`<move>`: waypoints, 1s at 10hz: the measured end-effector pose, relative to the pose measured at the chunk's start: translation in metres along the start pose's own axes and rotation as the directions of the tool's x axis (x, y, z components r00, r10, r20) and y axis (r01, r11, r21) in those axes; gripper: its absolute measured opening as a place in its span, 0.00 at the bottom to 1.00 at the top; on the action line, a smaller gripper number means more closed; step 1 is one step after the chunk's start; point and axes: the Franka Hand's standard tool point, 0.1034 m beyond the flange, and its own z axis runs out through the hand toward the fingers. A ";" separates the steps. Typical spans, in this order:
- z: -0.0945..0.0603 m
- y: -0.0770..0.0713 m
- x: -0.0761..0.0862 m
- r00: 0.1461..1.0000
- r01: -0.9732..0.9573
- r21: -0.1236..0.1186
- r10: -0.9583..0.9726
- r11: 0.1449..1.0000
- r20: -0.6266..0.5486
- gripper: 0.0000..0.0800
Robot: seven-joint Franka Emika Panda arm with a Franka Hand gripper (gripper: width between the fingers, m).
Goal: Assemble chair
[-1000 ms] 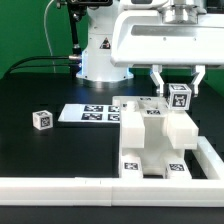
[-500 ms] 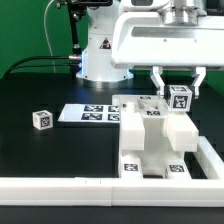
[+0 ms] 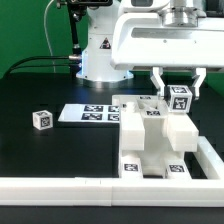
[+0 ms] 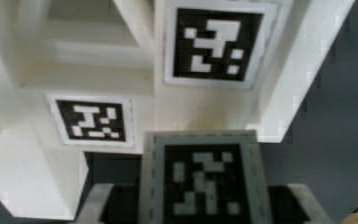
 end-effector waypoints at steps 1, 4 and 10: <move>0.000 0.000 0.000 1.000 0.002 0.000 -0.002 1.000 0.000 0.35; 0.000 0.000 0.000 1.000 0.006 0.000 -0.006 1.000 0.000 0.73; -0.018 0.003 0.006 0.981 -0.026 0.017 0.023 1.000 0.194 0.81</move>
Offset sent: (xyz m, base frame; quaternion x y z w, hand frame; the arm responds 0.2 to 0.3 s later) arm 0.0000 0.0000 0.0000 0.0000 0.0000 0.0000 1.0000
